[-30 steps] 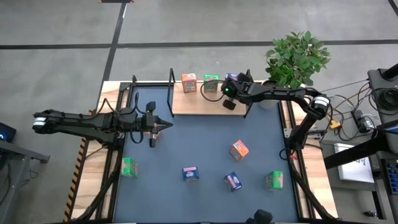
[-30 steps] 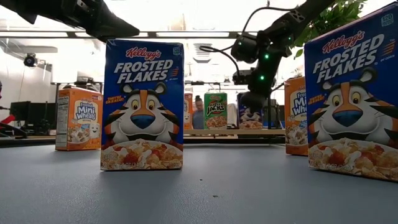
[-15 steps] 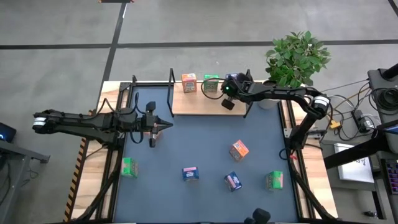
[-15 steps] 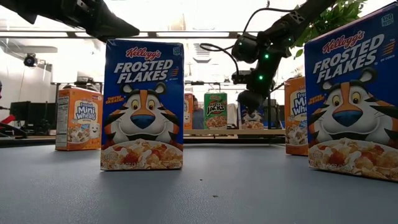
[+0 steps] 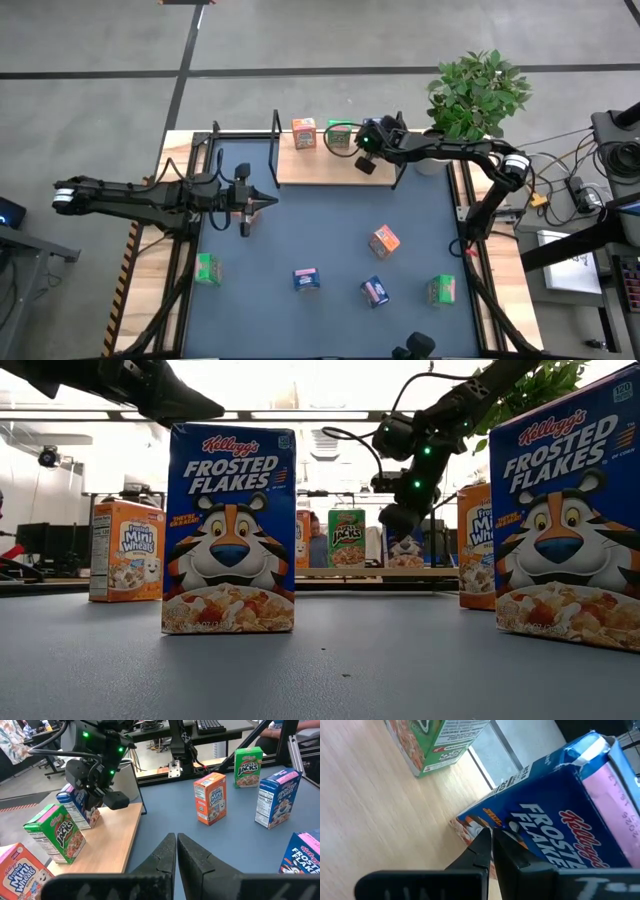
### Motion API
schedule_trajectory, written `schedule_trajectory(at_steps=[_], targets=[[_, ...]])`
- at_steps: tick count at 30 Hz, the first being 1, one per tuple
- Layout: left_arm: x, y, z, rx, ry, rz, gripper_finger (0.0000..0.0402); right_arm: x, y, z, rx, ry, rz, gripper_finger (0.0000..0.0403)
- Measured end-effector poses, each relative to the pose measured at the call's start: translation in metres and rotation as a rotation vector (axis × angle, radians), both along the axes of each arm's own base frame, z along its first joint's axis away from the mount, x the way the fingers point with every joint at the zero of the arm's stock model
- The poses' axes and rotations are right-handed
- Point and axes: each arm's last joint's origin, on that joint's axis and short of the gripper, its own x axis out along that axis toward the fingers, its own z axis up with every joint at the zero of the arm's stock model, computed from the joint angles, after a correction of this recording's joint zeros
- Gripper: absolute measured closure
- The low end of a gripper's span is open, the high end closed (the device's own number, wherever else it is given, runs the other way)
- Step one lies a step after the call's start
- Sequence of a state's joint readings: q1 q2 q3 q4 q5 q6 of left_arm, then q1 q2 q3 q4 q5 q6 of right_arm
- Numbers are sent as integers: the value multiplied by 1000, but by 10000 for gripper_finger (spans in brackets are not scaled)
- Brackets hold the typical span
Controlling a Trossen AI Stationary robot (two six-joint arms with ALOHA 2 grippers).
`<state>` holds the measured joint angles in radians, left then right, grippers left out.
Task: Stack cereal on shelf
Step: Put the top center blue cereal box on the shelf
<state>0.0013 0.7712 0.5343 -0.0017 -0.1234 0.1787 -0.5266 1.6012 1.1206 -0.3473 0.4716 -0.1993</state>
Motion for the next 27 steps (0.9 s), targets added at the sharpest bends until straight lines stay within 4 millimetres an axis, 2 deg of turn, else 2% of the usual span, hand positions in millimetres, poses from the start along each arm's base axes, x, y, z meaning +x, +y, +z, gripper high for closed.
schedule_trajectory(at_steps=[7,13,18,21,27], targets=[[0,0,0,-3,-1,1,402,2,-1,1,-7,-22,6,394],[0,0,1,-4,-10,1,402,18,8,15,134,-204,183,394],[0,0,1,-2,-10,1,402,34,12,28,51,-264,249,394],[0,0,1,4,-9,-1,402,41,7,37,-24,-267,216,394],[0,0,1,7,-5,-1,402,49,-3,38,-55,-245,194,394]])
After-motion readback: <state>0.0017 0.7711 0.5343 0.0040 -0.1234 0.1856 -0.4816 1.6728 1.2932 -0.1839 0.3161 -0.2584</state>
